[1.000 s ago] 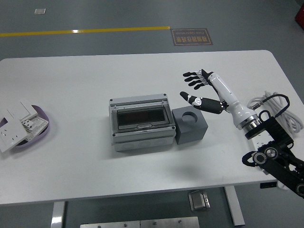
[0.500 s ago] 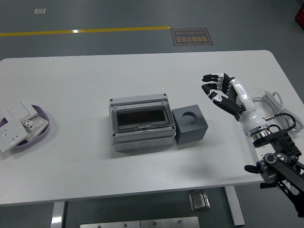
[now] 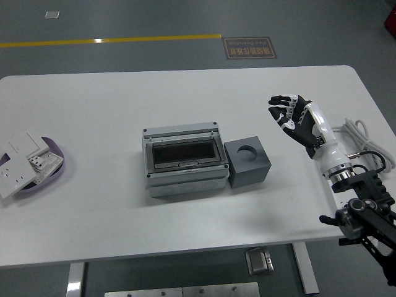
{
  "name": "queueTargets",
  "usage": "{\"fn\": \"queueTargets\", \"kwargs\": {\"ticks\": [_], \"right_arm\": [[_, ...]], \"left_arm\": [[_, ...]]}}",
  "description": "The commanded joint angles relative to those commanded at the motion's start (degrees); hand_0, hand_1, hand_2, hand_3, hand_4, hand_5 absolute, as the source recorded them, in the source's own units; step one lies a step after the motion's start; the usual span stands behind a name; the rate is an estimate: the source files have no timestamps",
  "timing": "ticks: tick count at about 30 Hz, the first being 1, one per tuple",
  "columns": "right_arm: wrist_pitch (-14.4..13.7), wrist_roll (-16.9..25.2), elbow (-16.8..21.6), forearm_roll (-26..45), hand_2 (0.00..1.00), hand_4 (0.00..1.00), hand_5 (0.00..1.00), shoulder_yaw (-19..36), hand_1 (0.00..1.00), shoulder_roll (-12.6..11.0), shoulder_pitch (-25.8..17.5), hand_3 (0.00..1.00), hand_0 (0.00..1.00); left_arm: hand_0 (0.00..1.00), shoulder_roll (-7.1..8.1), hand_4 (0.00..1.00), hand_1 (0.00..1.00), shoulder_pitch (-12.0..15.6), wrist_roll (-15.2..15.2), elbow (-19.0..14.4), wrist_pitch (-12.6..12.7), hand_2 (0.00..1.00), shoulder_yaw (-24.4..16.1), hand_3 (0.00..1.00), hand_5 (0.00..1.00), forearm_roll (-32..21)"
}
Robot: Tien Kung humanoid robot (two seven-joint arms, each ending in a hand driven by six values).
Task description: Pick up the cylinder from the cube,place it in the box,flap close box
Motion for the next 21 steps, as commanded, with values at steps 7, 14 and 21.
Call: {"fn": "queueTargets", "kwargs": {"ticks": [7,14,21], "right_arm": [[1.0,-1.0,0.1,-0.3,0.698,0.801,0.384,0.5,0.679,0.2,0.5,0.673,0.742],[1.2,-1.3,0.4,-0.4,0.709,0.804,0.375,0.9,0.694,0.3,0.4,0.678,0.769],[1.2,-1.1,0.3,0.2,0.711,0.808,0.371,0.9,0.698,0.4,0.4,0.673,0.771]], "left_arm": [[0.61,-0.79,0.683,0.636,0.0,0.0,0.2,0.0,0.627,-0.2,0.632,0.249,-0.2],[0.61,-0.93,0.683,0.635,-0.1,0.1,0.5,0.1,0.627,-0.7,0.632,0.25,-0.2],[0.61,-1.06,0.683,0.635,0.0,-0.1,0.5,0.2,0.627,-0.5,0.634,0.25,-0.6]]}}
